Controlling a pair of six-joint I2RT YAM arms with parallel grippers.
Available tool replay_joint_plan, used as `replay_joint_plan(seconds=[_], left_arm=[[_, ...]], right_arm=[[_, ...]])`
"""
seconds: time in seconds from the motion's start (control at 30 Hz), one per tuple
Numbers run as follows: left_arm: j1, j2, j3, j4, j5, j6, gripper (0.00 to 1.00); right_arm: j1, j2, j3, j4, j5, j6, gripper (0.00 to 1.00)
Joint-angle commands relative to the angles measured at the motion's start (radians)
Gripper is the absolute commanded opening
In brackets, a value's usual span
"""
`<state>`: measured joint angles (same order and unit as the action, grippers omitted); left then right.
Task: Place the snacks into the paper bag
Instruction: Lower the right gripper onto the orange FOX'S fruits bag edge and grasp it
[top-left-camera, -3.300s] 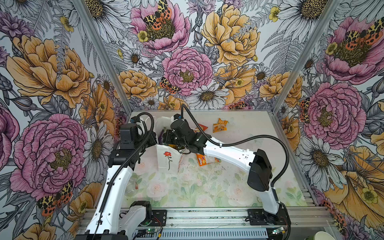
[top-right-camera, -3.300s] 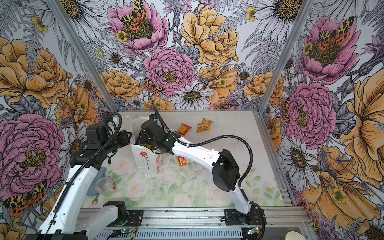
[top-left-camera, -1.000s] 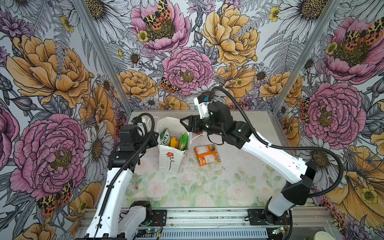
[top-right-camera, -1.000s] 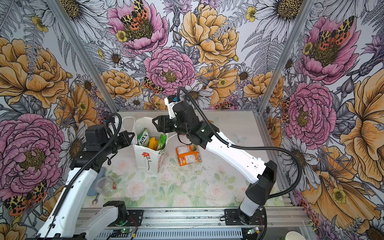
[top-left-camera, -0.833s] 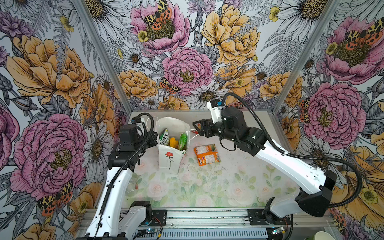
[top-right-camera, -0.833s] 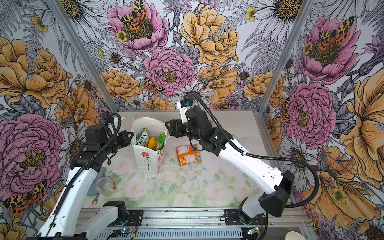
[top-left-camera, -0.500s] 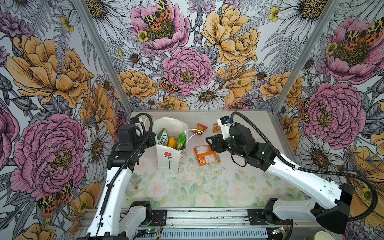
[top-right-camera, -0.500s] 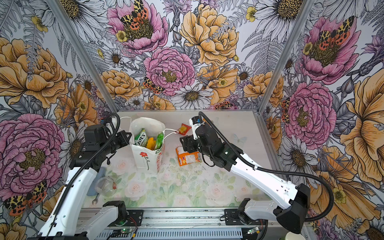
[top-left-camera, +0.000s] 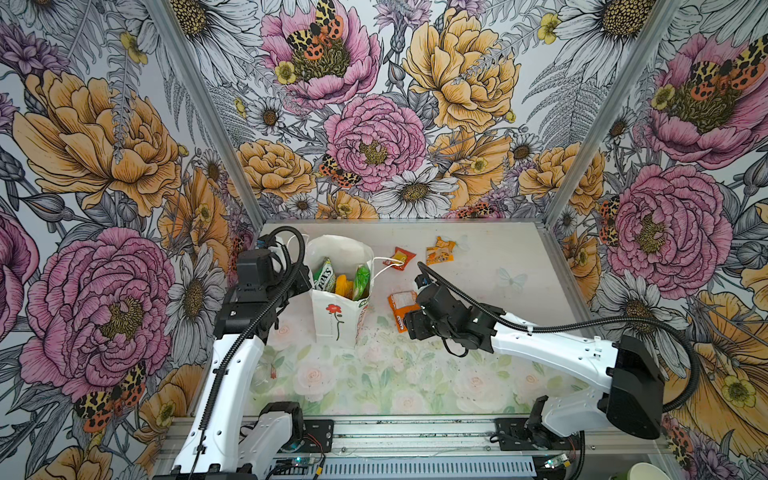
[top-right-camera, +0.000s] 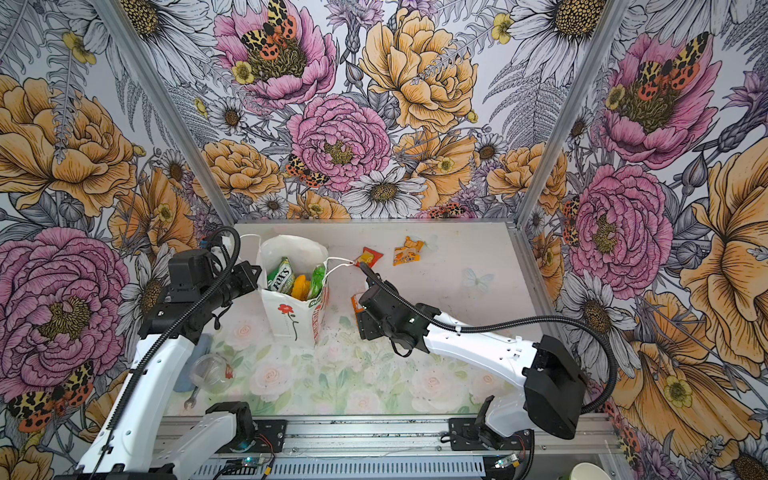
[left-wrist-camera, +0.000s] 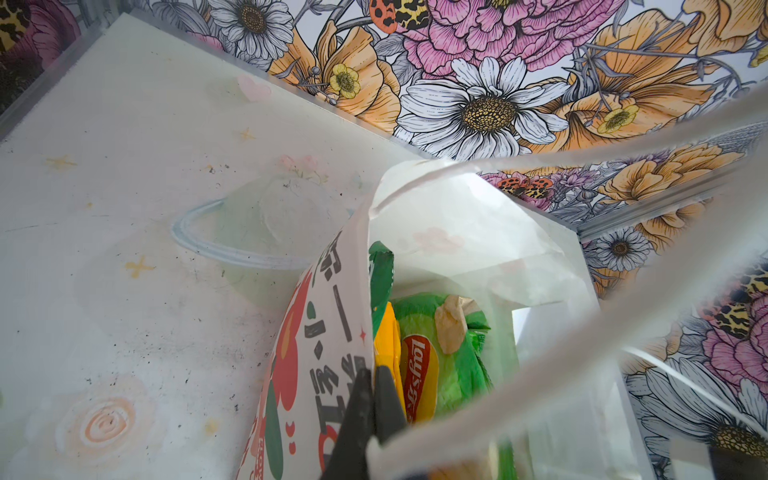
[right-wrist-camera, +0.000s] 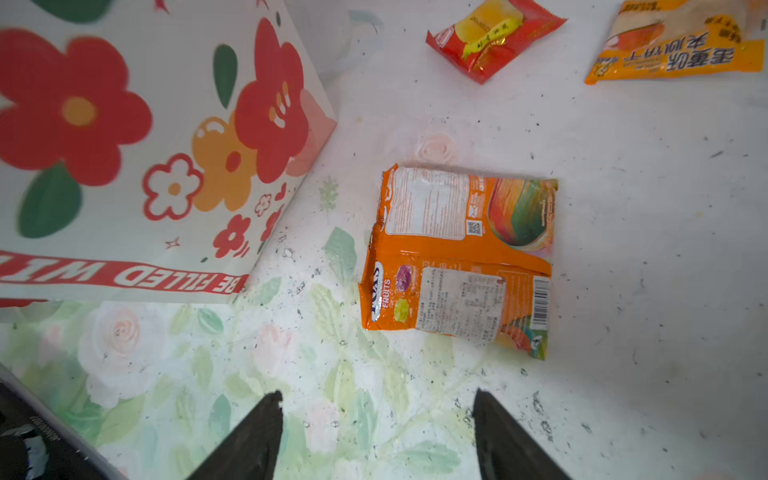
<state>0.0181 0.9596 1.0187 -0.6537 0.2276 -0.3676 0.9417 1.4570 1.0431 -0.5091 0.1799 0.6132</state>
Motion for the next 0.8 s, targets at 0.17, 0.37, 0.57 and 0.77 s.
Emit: replay_joint_plan(seconds=[0.17, 0.37, 0.57, 0.77], left_arm=[[-0.004, -0.021, 0.014, 0.042, -0.034, -0.008, 0.01], [-0.003, -0.022, 0.015, 0.039, -0.036, -0.007, 0.01], [-0.001, -0.025, 0.015, 0.039, -0.043, -0.007, 0.02], [-0.001, -0.025, 0.015, 0.038, -0.041, -0.007, 0.02]], right_arm=[[0.007, 0.147, 0.042, 0.003, 0.032, 0.029, 0.7], [0.026, 0.239, 0.112, 0.002, 0.05, -0.002, 0.7], [0.026, 0.338, 0.201, -0.018, 0.078, -0.006, 0.67], [0.024, 0.401, 0.266, -0.046, 0.141, -0.037, 0.66]])
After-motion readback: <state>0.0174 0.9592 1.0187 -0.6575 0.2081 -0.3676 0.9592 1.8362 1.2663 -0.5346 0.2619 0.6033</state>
